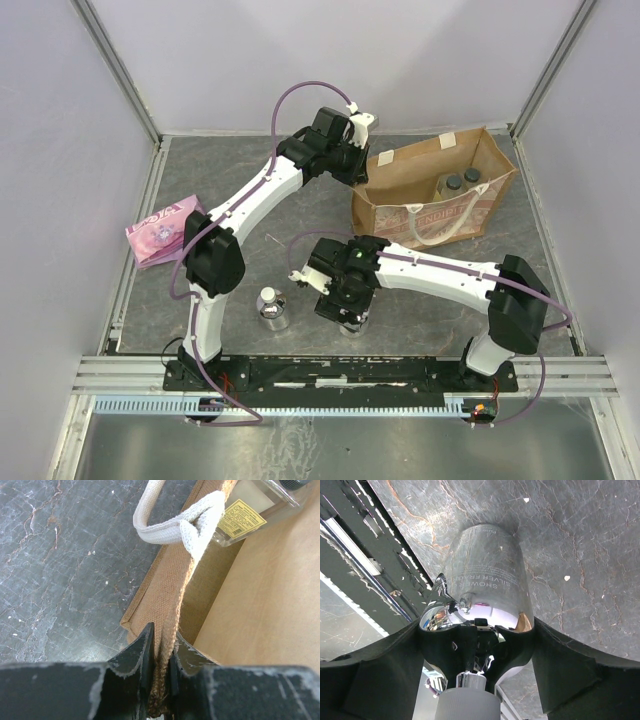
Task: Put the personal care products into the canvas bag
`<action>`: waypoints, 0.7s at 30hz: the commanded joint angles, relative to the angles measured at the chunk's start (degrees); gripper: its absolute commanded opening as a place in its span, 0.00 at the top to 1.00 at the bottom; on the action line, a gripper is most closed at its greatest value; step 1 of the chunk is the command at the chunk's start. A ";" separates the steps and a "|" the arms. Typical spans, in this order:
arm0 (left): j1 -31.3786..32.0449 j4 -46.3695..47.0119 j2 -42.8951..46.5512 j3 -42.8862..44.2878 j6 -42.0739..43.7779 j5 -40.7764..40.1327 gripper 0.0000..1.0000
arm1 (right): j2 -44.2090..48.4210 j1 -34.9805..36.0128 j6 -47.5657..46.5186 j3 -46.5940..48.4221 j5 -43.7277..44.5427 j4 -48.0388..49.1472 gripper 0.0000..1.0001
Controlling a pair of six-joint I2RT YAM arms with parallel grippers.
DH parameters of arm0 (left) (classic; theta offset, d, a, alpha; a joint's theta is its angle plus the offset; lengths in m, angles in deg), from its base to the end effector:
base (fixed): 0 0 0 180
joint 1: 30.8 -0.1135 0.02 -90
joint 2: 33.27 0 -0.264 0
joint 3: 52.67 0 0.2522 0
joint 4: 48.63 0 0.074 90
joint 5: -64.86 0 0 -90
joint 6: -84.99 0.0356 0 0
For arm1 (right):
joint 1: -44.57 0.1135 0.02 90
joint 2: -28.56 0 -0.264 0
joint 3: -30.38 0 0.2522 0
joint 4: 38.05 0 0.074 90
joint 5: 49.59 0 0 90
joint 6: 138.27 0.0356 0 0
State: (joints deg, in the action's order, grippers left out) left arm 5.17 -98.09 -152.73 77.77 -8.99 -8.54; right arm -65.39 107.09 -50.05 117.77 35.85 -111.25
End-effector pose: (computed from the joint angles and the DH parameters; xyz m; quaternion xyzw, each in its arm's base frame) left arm 0.3842 -0.2914 0.3241 0.3059 0.8394 -0.2691 0.3598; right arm 0.1397 0.2747 0.2403 -0.5326 0.8407 0.0793 0.0569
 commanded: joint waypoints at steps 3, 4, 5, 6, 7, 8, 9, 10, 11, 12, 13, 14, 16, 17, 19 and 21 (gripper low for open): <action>-0.81 -1.48 0.89 1.51 2.28 -0.57 0.79 | -1.91 0.26 -0.18 -0.07 0.78 1.99 0.20; -0.80 -1.47 0.89 1.44 2.31 -0.60 0.79 | -2.01 0.27 -0.20 -0.11 1.04 1.77 0.21; -0.79 -1.47 0.88 1.44 2.33 -0.55 0.79 | -2.21 0.25 -0.22 -0.07 1.16 1.68 0.21; -0.81 -1.47 0.89 1.44 2.32 -0.52 0.79 | -2.47 0.30 -0.24 -0.08 1.23 1.54 0.23; -0.79 -1.47 0.89 1.36 2.32 -0.56 0.79 | -2.65 0.31 -0.26 -0.01 1.30 1.52 0.24; -0.81 -1.49 0.89 1.36 2.32 -0.52 0.79 | -2.95 0.32 -0.24 0.07 1.30 1.52 0.26; -0.83 -1.49 0.89 1.33 2.40 -0.52 0.79 | -3.18 0.35 -0.33 0.25 1.33 1.44 0.29; -0.81 -1.48 0.89 1.35 2.41 -0.52 0.79 | -3.37 0.36 -0.33 0.47 1.35 1.23 0.32; -0.85 -1.49 0.89 1.35 2.47 -0.44 0.79 | -3.55 0.39 -0.37 0.69 1.45 1.11 0.36; -0.81 -1.54 0.82 1.39 2.49 -0.43 0.79 | -3.60 0.38 -0.41 0.86 1.60 0.86 0.41; -0.85 -1.53 0.82 1.44 2.49 -0.38 0.79 | -3.42 0.35 -0.42 1.16 1.72 0.70 0.46; -0.76 -1.51 0.81 1.40 2.49 -0.30 0.79 | -3.17 0.40 -0.42 1.40 1.81 0.59 0.52; -0.82 -1.48 0.89 1.52 2.56 -0.17 0.79 | -2.36 0.33 -0.30 1.89 2.20 0.51 0.60; -0.79 -1.47 0.89 1.53 2.50 -0.15 0.79 | -1.69 0.40 -0.07 2.18 2.45 0.54 0.63; -0.81 -1.47 1.04 1.60 2.67 -0.16 0.79 | -0.25 0.33 0.90 2.87 3.33 0.26 0.69; -0.81 -1.48 1.28 1.62 2.72 -0.16 0.79 | 1.32 0.30 2.30 3.62 4.71 -0.22 0.76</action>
State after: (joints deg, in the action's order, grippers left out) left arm 5.17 -98.14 -152.73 77.77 -8.97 -8.54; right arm -66.39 107.20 -49.70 118.95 36.82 -112.54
